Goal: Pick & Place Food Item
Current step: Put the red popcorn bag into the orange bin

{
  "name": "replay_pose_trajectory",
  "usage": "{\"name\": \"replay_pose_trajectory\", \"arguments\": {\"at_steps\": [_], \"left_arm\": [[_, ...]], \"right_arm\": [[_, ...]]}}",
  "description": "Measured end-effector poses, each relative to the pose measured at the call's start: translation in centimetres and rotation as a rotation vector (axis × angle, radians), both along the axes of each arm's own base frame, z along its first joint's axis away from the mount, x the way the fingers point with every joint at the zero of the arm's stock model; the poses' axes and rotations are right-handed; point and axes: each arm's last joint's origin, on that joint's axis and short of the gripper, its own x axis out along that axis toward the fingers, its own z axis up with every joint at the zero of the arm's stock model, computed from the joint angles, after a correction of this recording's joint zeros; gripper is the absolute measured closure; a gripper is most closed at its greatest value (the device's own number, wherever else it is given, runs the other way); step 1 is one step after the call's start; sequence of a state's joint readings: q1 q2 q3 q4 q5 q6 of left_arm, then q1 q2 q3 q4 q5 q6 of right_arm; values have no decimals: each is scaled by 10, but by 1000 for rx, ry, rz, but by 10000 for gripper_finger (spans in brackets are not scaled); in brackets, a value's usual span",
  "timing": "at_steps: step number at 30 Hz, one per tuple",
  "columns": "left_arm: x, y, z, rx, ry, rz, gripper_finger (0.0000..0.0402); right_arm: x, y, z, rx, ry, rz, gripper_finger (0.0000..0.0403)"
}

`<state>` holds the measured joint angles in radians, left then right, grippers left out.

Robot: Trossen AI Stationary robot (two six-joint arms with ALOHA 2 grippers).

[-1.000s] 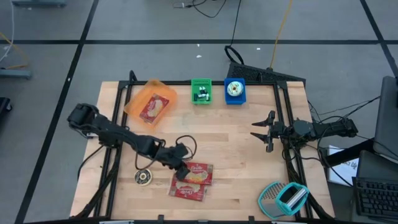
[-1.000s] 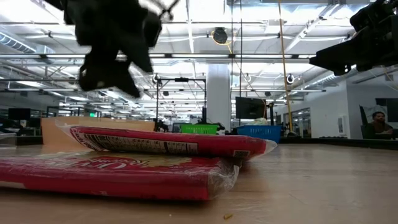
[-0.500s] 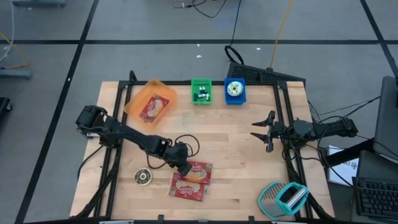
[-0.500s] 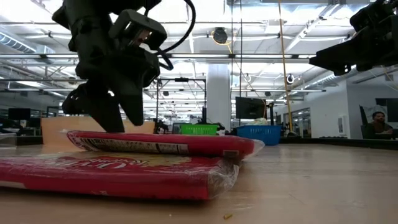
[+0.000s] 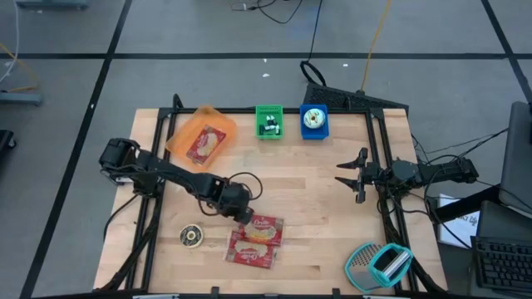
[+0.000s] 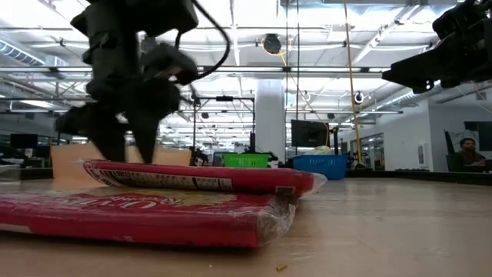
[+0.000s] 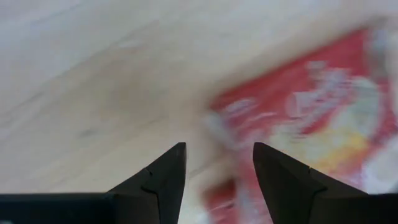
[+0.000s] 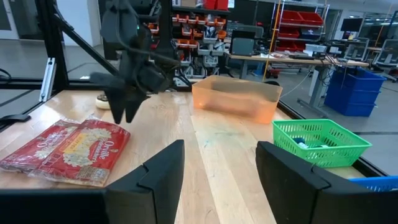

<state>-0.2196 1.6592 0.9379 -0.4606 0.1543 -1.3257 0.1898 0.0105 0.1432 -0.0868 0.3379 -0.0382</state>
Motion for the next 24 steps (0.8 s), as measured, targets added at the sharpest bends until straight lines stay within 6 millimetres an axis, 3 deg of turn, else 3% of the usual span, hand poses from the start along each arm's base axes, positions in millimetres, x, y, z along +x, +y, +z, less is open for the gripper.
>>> {"name": "replay_pose_trajectory", "arguments": {"at_steps": [4,13,24], "left_arm": [[-6,-5,-3,10,65,36,215],[3,-16,1,32,-83,-42,215],[3,-15,1,51,-86,-23,215]], "right_arm": [[0,0,0,0,0,0,216],[0,0,0,0,0,0,216],[0,0,0,0,0,-1,216]]}}
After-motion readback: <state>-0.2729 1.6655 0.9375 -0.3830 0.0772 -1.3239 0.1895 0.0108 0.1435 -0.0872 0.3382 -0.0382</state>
